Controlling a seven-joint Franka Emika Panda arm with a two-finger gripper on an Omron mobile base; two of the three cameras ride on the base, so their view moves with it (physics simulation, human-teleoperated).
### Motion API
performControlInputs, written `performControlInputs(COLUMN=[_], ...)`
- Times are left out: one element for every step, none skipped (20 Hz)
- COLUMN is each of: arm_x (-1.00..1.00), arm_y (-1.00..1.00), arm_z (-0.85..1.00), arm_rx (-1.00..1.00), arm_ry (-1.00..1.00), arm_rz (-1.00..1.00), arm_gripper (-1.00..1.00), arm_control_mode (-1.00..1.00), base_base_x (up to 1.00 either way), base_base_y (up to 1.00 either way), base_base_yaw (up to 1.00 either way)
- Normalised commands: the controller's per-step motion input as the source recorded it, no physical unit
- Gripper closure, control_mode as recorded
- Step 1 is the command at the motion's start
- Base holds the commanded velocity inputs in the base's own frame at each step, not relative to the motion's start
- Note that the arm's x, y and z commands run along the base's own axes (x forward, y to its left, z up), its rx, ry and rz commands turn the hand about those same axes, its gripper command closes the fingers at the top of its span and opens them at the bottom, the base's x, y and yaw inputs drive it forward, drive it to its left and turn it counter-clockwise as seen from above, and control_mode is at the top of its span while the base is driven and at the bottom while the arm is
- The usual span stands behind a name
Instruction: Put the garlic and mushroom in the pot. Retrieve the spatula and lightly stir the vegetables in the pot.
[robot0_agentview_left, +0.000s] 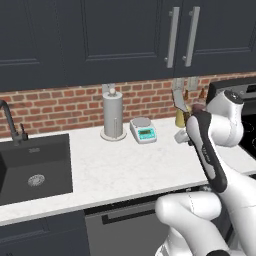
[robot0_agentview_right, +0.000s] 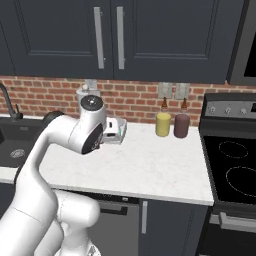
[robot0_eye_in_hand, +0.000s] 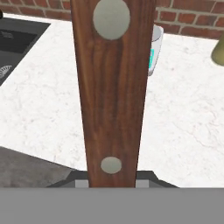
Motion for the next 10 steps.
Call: performControlInputs(arm_x=[-0.29,-0.34,-0.3,-0.28,-0.31,-0.34,-0.41,-0.44,-0.49,-0.49], arm_y=[0.24,0.15,0.16,0.16,0.17,0.17,0.14,0.09,0.04,0.0], arm_z=[0.35,0.29,0.27,0.24,0.25,0.28,0.34,0.36,0.39,0.4], arm_rx=[-0.05,-0.04,-0.04,-0.04,-0.04,-0.04,-0.05,-0.04,-0.05,-0.03], arm_ry=[-0.01,-0.02,-0.01,-0.01,-0.01,-0.03,-0.05,-0.07,-0.1,-0.11], arm_rz=[0.07,0.07,0.06,0.06,0.06,0.05,0.05,0.05,0.05,0.05], arm_gripper=[1.0,1.0,1.0,1.0,1.0,1.0,1.0,1.0,1.0,1.0], arm_control_mode=[-1.0,-1.0,-1.0,-1.0,-1.0,-1.0,-1.0,-1.0,-1.0,-1.0], base_base_x=[0.0,0.0,0.0,0.0,0.0,0.0,0.0,0.0,0.0,0.0], base_base_y=[0.0,0.0,0.0,0.0,0.0,0.0,0.0,0.0,0.0,0.0], base_base_yaw=[0.0,0.0,0.0,0.0,0.0,0.0,0.0,0.0,0.0,0.0])
